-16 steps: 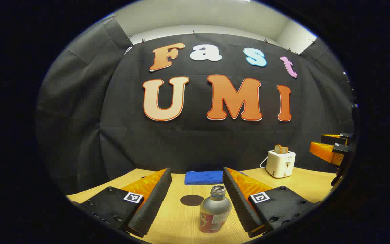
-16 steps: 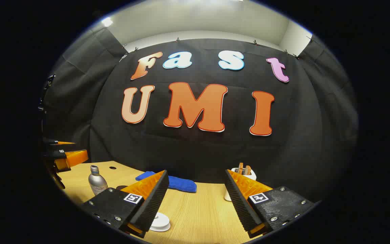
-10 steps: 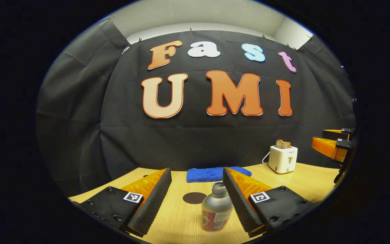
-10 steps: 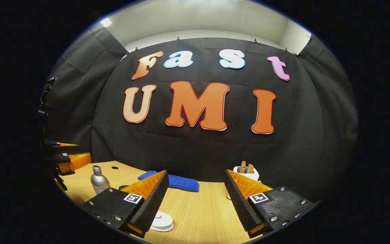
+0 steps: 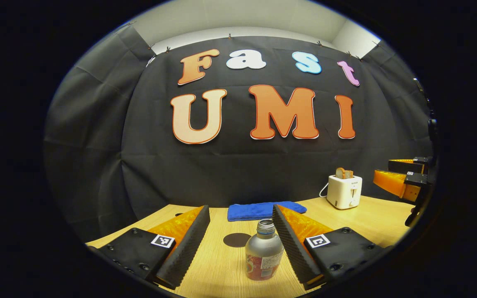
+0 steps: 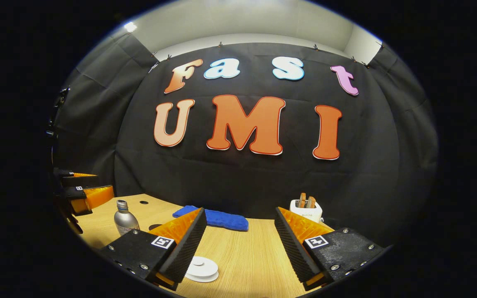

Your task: Open the teacup lid with one hand, grasp the water bottle and pour water into the teacup with the other hand; after pouring, place the water bottle on the coaster and then close the teacup lid.

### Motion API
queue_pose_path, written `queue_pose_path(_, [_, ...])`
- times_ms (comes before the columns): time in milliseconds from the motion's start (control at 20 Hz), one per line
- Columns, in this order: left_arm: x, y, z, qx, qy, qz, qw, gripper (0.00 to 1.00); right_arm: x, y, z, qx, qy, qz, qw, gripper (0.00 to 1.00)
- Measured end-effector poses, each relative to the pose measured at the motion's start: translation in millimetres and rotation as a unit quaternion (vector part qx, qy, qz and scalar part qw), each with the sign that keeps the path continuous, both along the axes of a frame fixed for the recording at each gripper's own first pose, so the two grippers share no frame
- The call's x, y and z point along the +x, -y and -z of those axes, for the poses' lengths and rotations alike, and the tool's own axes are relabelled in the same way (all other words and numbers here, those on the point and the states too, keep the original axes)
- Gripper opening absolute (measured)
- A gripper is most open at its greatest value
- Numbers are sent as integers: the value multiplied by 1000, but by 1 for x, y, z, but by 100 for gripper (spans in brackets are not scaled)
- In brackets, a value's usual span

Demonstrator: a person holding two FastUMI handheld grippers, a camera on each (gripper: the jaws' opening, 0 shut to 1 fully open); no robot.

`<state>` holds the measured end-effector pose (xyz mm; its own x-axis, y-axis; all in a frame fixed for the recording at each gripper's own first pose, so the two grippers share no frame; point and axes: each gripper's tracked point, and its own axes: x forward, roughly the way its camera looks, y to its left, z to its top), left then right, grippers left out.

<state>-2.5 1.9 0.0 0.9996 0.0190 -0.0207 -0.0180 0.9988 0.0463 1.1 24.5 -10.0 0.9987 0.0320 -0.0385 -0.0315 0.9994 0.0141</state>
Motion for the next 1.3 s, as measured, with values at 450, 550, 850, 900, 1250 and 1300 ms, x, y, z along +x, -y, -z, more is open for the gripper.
queue_pose_path(450, [-7, 12, 21, -4, -13, 23, 1000, 98, 3, -26, 30, 1, -32, -31, 999, 98])
queue_pose_path(550, [-10, 19, 35, 4, -21, 37, 999, 100, 5, -37, 46, 5, -44, -46, 998, 97])
queue_pose_path(850, [-10, 25, 69, 2, -52, 42, 998, 96, 12, -57, 99, 9, -105, -71, 992, 97])
queue_pose_path(900, [-8, 26, 76, 3, -59, 42, 997, 96, 12, -59, 105, 7, -112, -74, 991, 96])
queue_pose_path(1250, [-1, 36, 108, 11, -88, 50, 995, 96, 16, -78, 146, -3, -165, -104, 981, 78])
queue_pose_path(1300, [1, 36, 112, 12, -92, 51, 994, 100, 16, -79, 151, -4, -171, -106, 979, 73])
